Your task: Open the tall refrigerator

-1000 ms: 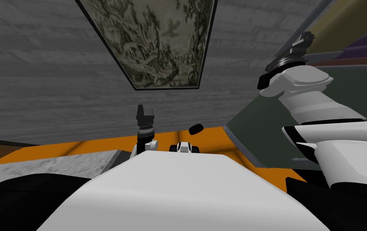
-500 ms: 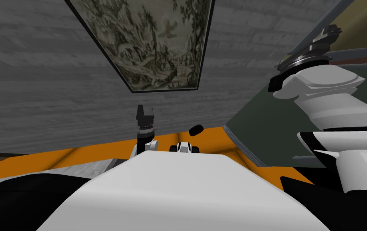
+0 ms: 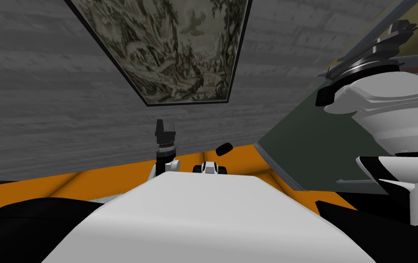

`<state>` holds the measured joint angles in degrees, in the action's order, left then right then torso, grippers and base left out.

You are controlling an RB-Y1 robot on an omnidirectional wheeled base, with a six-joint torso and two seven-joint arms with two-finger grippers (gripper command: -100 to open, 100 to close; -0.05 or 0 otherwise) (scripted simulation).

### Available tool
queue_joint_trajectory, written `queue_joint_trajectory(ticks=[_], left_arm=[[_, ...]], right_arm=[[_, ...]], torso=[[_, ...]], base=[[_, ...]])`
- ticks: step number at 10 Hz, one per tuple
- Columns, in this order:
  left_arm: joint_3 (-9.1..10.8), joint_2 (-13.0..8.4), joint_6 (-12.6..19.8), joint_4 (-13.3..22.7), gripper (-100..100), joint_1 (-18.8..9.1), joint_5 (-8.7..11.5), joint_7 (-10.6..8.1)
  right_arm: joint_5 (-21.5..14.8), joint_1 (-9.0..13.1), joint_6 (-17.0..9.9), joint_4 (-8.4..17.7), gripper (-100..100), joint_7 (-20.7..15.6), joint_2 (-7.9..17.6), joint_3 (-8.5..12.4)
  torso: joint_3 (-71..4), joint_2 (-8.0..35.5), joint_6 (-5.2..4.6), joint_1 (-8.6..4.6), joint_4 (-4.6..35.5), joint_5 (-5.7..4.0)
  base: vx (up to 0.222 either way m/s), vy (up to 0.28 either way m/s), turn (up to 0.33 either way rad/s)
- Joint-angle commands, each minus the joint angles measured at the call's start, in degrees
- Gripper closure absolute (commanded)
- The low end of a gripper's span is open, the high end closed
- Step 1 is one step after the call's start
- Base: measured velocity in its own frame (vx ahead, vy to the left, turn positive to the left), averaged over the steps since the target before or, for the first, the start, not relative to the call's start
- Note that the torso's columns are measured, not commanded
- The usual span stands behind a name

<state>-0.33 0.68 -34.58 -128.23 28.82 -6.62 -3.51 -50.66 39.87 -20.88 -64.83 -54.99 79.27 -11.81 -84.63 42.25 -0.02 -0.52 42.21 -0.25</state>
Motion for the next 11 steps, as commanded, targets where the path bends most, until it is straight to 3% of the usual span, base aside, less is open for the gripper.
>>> queue_joint_trajectory(ticks=[1, 3, 4, 5, 7, 8, 9, 11], left_arm=[[0.00, 0.0, 0.0, 0.0, 0, 0.0, 0.0, 0.00], [0.00, 0.0, 0.0, 0.0, 0, 0.0, 0.0, 0.00], [0.00, 0.0, 0.0, 0.0, 0, 0.0, 0.0, 0.00], [0.00, 0.0, 0.0, 0.0, 0, 0.0, 0.0, 0.00], [0.00, 0.0, 0.0, 0.0, 0, 0.0, 0.0, 0.00], [0.00, 0.0, 0.0, 0.0, 0, 0.0, 0.0, 0.00], [0.00, 0.0, 0.0, 0.0, 0, 0.0, 0.0, 0.00], [0.00, 0.0, 0.0, 0.0, 0, 0.0, 0.0, 0.00]], right_arm=[[-2.6, -4.2, 1.6, -0.7, -100, 4.3, 3.1, 2.3], [-2.6, -4.2, 1.6, -0.7, -100, 7.2, 3.1, 2.3], [-5.2, -6.9, 3.2, -1.5, -100, 8.9, 5.9, 4.7], [-5.2, -8.3, 3.2, -1.5, -100, 10.9, 6.3, 4.7], [-5.2, -8.3, 3.2, -1.5, -100, 13.3, 6.3, 4.7], [-7.8, -11.1, 4.8, -2.4, -100, 15.3, 9.1, 7.1], [-7.8, -12.4, 4.8, -2.4, -100, 16.7, 9.4, 7.1], [-7.8, -12.4, 4.8, -2.4, -100, 19.3, 9.4, 7.1]], torso=[[0.0, -0.1, -0.20, 0.13, 0.1, 0.08], [-0.2, -0.2, 0.08, 0.19, 0.0, 0.13], [-0.1, -0.1, 0.08, 0.17, 0.0, 0.11], [-0.1, -0.1, -0.12, 0.35, 0.1, 0.18], [-0.1, -0.2, 0.17, 0.41, 0.0, 0.28], [-0.1, -0.1, 0.13, 0.32, 0.0, 0.23], [-0.1, -0.1, -0.06, 0.54, 0.1, 0.29], [0.0, 0.1, 0.07, 0.36, 0.1, 0.30]], base=[[0.109, 0.061, -0.091], [0.024, 0.032, -0.007], [0.043, 0.064, -0.079], [0.098, 0.081, -0.094], [0.043, 0.028, 0.010], [0.074, 0.074, -0.075], [0.080, 0.071, -0.015], [0.023, 0.006, 0.006]])
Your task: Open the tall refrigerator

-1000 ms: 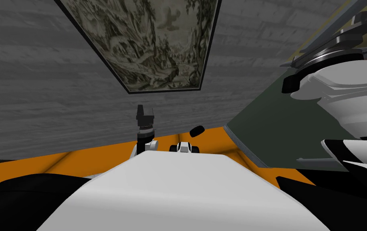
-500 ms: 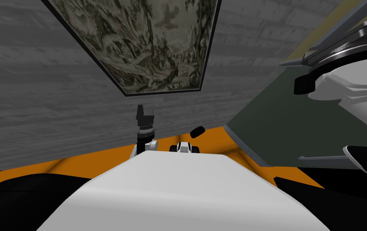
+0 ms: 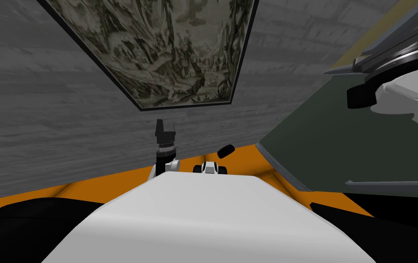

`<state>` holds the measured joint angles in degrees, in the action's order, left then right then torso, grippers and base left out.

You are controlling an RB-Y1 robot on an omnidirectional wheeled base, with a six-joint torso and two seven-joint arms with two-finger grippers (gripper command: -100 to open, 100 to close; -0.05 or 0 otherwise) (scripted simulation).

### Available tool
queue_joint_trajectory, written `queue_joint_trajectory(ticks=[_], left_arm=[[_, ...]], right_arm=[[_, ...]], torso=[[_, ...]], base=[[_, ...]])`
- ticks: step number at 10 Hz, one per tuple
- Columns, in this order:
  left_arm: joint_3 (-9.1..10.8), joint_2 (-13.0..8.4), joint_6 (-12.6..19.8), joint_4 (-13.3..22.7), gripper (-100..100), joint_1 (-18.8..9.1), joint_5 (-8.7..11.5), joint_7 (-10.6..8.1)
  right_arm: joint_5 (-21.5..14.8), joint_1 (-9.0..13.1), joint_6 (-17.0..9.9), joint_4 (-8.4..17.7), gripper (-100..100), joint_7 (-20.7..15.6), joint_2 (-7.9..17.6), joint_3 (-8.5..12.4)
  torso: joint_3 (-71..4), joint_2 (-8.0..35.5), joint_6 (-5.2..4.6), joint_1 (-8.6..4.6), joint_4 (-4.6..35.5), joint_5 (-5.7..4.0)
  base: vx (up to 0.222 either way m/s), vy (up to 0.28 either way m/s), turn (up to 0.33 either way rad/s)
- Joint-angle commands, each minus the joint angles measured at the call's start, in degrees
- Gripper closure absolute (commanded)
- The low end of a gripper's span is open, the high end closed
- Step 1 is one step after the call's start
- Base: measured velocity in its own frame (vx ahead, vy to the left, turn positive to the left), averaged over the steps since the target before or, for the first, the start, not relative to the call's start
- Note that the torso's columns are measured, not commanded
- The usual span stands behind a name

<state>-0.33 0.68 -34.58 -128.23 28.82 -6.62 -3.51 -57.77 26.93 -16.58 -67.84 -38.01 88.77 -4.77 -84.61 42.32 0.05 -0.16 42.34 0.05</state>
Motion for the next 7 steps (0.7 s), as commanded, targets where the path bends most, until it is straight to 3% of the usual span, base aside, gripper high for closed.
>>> queue_joint_trajectory(ticks=[1, 2, 5, 6, 7], left_arm=[[0.00, 0.0, 0.0, 0.0, 0, 0.0, 0.0, 0.00], [0.00, 0.0, 0.0, 0.0, 0, 0.0, 0.0, 0.00], [0.00, 0.0, 0.0, 0.0, 0, 0.0, 0.0, 0.00], [0.00, 0.0, 0.0, 0.0, 0, 0.0, 0.0, 0.00], [0.00, 0.0, 0.0, 0.0, 0, 0.0, 0.0, 0.00]], right_arm=[[-3.2, -2.6, 2.1, -0.3, -100, 4.3, 2.7, 2.4], [-3.2, -3.6, 2.1, -0.3, -100, 5.9, 3.1, 2.4], [-3.2, -3.6, 2.1, -0.3, -100, 8.4, 3.1, 2.4], [-5.8, -6.5, 3.8, -1.1, -100, 11.2, 5.3, 4.8], [-5.8, -7.7, 3.8, -1.1, -100, 13.3, 6.3, 4.8]], torso=[[0.0, 0.0, -0.06, -0.08, 0.0, -0.05], [0.0, 0.0, -0.10, 0.10, 0.1, 0.14], [-0.1, 0.0, -0.08, -0.06, 0.1, 0.15], [-0.1, 0.0, -0.07, -0.10, 0.2, 0.13], [-0.2, -0.2, 0.01, 0.19, 0.1, 0.38]], base=[[0.057, 0.026, 0.052], [0.050, 0.023, 0.045], [-0.001, -0.004, -0.016], [0.037, 0.035, 0.107], [0.037, 0.011, 0.012]])
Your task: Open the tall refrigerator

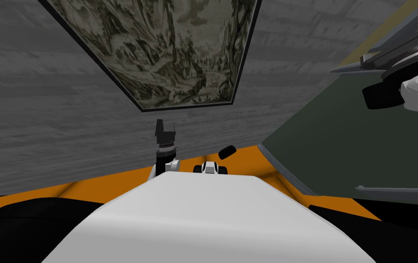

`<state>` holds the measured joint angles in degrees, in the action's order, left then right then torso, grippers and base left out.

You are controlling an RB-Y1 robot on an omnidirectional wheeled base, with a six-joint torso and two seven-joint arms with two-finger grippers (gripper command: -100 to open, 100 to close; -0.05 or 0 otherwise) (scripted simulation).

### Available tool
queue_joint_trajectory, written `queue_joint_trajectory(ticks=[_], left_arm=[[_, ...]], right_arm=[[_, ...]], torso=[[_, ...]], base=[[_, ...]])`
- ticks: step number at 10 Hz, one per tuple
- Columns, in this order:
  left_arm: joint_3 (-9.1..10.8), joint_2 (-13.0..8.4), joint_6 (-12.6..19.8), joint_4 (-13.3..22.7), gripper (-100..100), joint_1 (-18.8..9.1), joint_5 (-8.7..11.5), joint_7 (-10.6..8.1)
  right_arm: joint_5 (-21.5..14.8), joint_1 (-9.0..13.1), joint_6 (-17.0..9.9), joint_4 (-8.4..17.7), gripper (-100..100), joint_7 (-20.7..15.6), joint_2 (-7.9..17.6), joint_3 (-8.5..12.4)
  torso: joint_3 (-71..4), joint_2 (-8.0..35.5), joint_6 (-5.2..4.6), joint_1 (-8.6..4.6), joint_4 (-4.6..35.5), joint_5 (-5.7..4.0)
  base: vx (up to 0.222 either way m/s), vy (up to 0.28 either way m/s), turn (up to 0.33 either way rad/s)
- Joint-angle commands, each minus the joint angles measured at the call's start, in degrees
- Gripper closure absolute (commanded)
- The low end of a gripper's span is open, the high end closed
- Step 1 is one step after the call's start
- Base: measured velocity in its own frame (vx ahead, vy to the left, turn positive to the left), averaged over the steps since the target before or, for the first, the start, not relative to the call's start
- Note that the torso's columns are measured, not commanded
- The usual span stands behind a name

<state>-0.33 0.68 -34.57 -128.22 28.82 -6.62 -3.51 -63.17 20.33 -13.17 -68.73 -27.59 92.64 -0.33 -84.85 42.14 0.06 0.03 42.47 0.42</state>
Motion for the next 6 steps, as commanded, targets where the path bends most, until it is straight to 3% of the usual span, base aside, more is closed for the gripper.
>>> queue_joint_trajectory(ticks=[1, 6], left_arm=[[0.00, 0.0, 0.0, 0.0, 0, 0.0, 0.0, 0.00], [0.00, 0.0, 0.0, 0.0, 0, 0.0, 0.0, 0.00]], right_arm=[[-0.4, -1.1, 0.3, -0.2, -100, 4.0, 2.4, 0.4], [-0.4, -1.1, 0.3, -0.2, -100, 4.0, 2.4, 0.4]], torso=[[-0.1, -0.1, 0.05, 0.04, 0.0, 0.13], [0.0, 0.0, 0.03, -0.08, 0.1, 0.02]], base=[[0.012, -0.001, -0.017], [0.008, 0.005, 0.012]])
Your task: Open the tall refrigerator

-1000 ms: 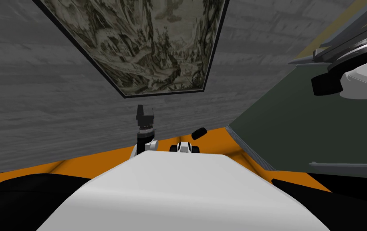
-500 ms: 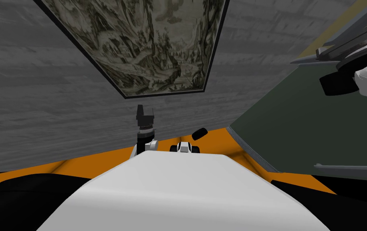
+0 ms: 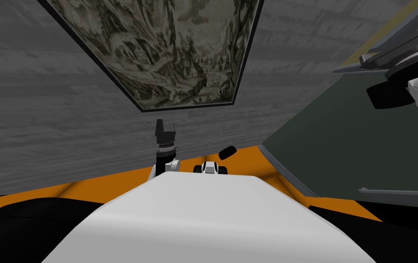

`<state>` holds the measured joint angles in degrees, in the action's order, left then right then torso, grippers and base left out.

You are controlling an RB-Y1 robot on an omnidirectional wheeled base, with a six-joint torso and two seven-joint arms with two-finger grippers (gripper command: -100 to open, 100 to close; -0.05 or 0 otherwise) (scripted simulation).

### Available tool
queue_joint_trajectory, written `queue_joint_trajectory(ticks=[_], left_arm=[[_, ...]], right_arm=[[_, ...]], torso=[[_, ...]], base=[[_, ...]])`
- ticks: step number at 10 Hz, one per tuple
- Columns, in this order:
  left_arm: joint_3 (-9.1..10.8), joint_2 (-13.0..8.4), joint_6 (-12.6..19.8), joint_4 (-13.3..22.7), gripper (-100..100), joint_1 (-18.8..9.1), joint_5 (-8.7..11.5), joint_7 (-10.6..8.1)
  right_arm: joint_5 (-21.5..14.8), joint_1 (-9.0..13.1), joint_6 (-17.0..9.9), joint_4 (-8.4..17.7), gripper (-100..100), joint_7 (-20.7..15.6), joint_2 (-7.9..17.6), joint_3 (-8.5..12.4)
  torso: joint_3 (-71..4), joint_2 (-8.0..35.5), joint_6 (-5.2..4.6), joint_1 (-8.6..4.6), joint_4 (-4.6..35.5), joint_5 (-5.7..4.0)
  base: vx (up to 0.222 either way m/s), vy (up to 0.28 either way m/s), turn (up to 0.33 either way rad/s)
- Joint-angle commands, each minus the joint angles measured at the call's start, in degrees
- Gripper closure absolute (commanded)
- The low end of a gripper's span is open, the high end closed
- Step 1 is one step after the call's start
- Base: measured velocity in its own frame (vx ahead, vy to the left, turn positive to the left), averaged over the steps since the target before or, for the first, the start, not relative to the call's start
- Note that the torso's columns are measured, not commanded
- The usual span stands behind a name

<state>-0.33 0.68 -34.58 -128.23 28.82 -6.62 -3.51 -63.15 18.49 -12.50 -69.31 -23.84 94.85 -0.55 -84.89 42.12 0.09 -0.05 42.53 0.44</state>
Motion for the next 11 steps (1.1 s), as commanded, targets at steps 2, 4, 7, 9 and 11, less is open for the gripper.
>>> queue_joint_trajectory(ticks=[2, 4, 7, 9, 11], left_arm=[[0.00, 0.0, 0.0, 0.0, 0, 0.0, 0.0, 0.00], [0.00, 0.0, 0.0, 0.0, 0, 0.0, 0.0, 0.00], [0.00, 0.0, 0.0, 0.0, 0, 0.0, 0.0, 0.00], [0.00, 0.0, 0.0, 0.0, 0, 0.0, 0.0, 0.00], [0.00, 0.0, 0.0, 0.0, 0, 0.0, 0.0, 0.00]], right_arm=[[-0.4, 0.8, -0.3, 0.3, -100, 0.2, 0.2, 0.6], [1.2, 0.8, 1.4, 0.7, -100, 0.5, 1.8, 0.0], [1.9, 1.0, 2.6, 1.2, -100, 0.9, 3.1, 0.3], [1.9, 1.0, 2.6, 1.2, -100, 0.9, 3.1, -0.6], [1.9, 0.9, 2.6, 1.2, -100, 0.9, 3.1, 0.3]], torso=[[0.1, 0.1, 0.06, -0.05, 0.0, -0.05], [0.0, 0.1, -0.03, -0.05, 0.0, 0.04], [-0.3, -0.1, -0.06, -0.07, 0.1, 0.27], [-0.3, -0.2, 0.05, -0.26, 0.2, 0.30], [-0.2, 0.0, -0.09, -0.25, 0.1, 0.14]], base=[[0.000, 0.000, 0.000], [0.009, 0.007, 0.019], [0.009, 0.000, -0.010], [0.004, 0.001, 0.000], [0.003, 0.002, 0.006]])
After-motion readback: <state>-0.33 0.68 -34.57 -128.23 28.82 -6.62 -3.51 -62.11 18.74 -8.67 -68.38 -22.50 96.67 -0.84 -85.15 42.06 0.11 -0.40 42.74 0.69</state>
